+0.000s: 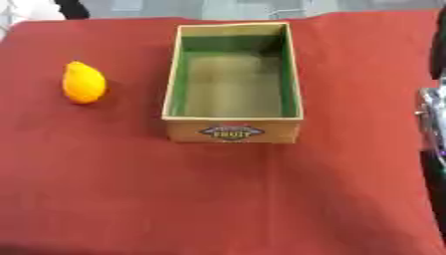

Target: Pick up objects on the table and place them in the box.

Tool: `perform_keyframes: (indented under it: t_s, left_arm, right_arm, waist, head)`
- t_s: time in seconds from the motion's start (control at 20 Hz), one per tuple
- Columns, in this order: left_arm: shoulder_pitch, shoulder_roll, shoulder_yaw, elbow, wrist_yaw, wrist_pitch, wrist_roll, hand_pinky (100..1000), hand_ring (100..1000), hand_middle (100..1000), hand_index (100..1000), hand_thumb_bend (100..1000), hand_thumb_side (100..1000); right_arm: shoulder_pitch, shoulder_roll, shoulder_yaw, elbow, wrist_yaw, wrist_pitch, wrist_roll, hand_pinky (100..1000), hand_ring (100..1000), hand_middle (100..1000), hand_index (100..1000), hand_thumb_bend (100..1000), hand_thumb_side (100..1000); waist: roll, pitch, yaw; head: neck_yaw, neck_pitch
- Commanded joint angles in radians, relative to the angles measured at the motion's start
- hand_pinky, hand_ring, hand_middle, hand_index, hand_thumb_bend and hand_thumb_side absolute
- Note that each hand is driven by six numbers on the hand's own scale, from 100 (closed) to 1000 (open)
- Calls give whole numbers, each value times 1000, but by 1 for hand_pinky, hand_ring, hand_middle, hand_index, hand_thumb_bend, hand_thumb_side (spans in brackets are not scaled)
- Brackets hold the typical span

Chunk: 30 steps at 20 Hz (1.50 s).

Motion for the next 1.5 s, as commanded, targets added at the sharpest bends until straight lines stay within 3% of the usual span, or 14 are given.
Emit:
perform_keyframes:
  t_s: [0.05,0.2,0.5,0.8,0.9,1.0,1.1,1.3,1.5]
  left_arm:
    - [-35,99,15,-19,-88,-2,26,536,543,559,817,100,840]
    - [-69,156,4,-19,-172,10,54,532,542,560,824,100,811]
    - [-140,223,-34,-19,-202,69,108,536,551,576,842,122,780]
    - [-245,365,-78,41,-341,110,91,553,574,607,863,163,742]
    - [-283,416,-103,94,-397,112,56,563,588,623,872,205,704]
    - [-320,456,-128,149,-440,104,5,554,577,606,858,173,565]
    - [-356,489,-154,207,-448,92,-39,561,580,610,861,208,538]
    - [-433,554,-199,320,-496,57,-126,587,611,641,879,289,625]
    - [-539,587,-250,434,-614,6,-290,627,662,680,894,370,692]
  right_arm:
    - [-8,-12,1,-20,4,-2,6,790,737,547,830,100,1000]
    - [-7,-12,3,-20,6,-2,8,790,737,547,830,100,1000]
    - [-7,-14,5,-20,6,-1,11,790,737,547,830,100,1000]
    - [-1,-18,7,-20,7,1,14,790,738,546,829,100,1000]
    - [-1,-19,8,-20,8,1,15,790,738,546,829,100,1000]
    - [0,-21,9,-20,9,4,16,790,738,546,829,100,1000]
    - [0,-23,10,-20,10,6,17,790,738,546,829,100,1000]
    - [-1,-27,14,-20,9,8,22,791,738,546,829,100,1000]
    - [-8,-32,17,-20,7,12,27,790,738,546,828,100,1000]
  waist:
    - [2,-24,0]
    - [4,-26,-3]
    - [9,-28,-9]
    - [16,-34,-6]
    - [18,-36,-6]
    - [18,-36,-7]
    - [19,-36,-6]
    - [20,-34,-7]
    - [13,-32,-12]
  head:
    - [-10,16]
    - [-18,29]
    - [-1,37]
    - [9,44]
    - [17,44]
    - [24,42]
    - [28,38]
    - [28,31]
    - [20,24]
